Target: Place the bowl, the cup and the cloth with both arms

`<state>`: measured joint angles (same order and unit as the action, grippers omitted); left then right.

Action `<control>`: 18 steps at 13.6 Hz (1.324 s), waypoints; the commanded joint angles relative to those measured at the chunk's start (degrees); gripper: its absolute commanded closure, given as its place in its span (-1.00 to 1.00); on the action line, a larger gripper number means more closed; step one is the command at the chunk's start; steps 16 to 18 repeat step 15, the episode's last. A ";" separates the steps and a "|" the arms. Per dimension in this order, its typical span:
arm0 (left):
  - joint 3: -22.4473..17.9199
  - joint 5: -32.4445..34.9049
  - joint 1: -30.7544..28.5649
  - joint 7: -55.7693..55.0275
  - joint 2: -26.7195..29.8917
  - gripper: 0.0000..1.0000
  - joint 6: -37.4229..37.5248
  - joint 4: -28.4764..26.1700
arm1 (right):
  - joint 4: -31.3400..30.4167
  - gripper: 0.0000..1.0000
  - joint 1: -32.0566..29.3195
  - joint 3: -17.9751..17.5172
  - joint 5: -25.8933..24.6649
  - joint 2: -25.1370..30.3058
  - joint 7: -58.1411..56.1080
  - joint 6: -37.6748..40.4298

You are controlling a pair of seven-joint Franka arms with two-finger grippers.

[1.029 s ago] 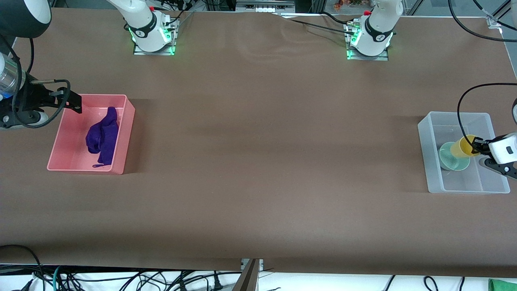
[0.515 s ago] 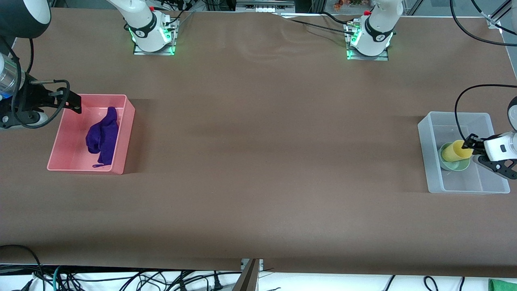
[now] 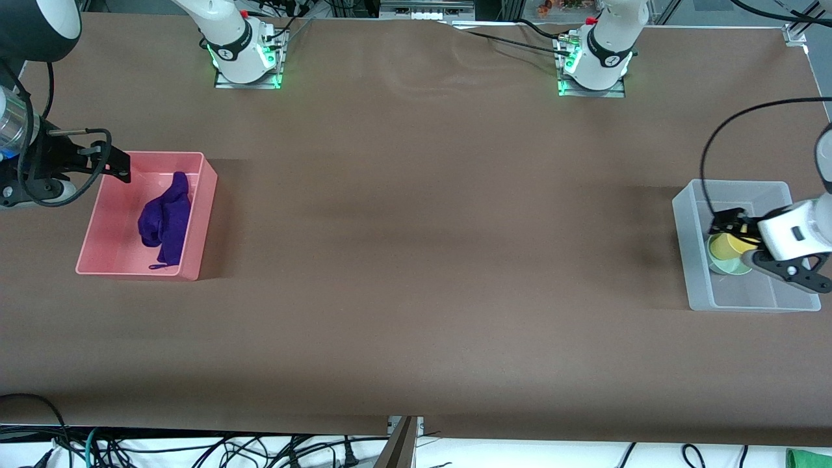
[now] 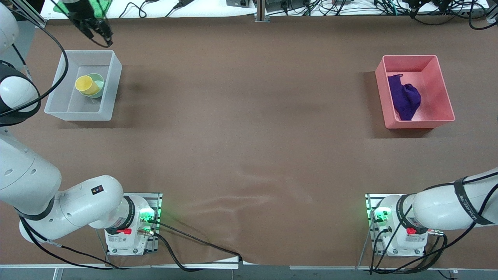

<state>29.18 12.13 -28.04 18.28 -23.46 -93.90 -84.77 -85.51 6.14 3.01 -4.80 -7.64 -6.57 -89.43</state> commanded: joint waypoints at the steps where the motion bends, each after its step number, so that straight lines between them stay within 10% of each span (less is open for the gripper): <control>1: 5.87 -0.88 -0.44 -10.00 0.95 -1.00 5.73 3.55 | 0.17 -1.00 -0.34 -0.11 0.84 0.09 0.42 -0.22; 4: 3.99 -3.93 2.87 -10.98 7.34 -1.00 8.56 4.10 | 0.17 -1.00 -0.43 -0.11 0.75 0.09 0.42 -0.30; 8: -24.13 -12.57 27.81 -16.87 18.93 -1.00 0.87 -7.45 | 0.17 -1.00 -0.43 -0.02 0.84 0.09 0.51 -0.30; 11: -24.61 -12.57 28.13 -21.88 25.91 -1.00 -7.00 -18.40 | 0.17 -1.00 -0.43 -0.02 0.84 0.09 0.42 -0.30; 18: -24.61 -12.57 28.04 -21.71 25.74 -1.00 -6.82 -18.32 | 0.26 -1.00 -0.60 -0.02 0.75 -0.09 0.42 -0.22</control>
